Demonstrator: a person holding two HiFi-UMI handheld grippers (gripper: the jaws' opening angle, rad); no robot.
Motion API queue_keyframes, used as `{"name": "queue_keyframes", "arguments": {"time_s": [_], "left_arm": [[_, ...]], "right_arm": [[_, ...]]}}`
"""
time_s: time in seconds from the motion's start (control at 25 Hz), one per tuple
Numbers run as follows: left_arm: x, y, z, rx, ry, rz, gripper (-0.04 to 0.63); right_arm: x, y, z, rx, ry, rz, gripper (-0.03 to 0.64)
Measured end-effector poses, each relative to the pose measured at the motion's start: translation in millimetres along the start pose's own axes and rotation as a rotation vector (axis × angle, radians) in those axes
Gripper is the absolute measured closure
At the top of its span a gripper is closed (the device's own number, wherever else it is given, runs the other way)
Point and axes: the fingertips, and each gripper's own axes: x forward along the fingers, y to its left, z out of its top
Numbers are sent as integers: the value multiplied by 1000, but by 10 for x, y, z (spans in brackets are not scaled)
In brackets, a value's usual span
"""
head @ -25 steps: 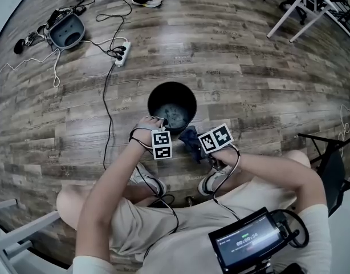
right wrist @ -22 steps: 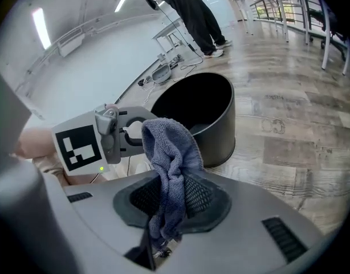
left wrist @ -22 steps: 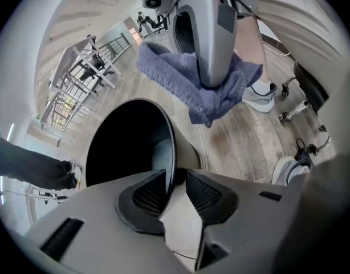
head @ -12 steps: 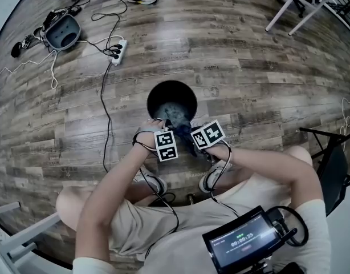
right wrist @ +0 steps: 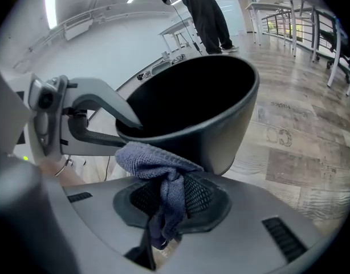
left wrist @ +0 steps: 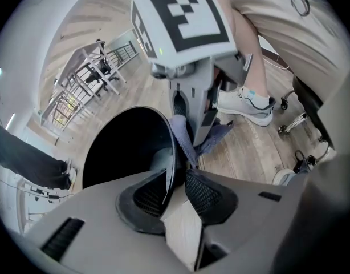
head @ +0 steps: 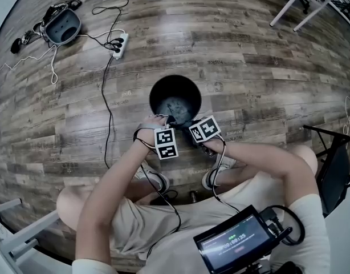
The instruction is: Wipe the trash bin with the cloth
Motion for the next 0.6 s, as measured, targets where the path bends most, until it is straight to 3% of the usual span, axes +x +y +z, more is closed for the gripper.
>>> {"name": "queue_keyframes", "arguments": {"time_s": [0.6], "left_arm": [[-1, 18, 0, 12, 1, -1, 485]], "right_arm": [[942, -298, -440, -10, 7, -48, 537]]}}
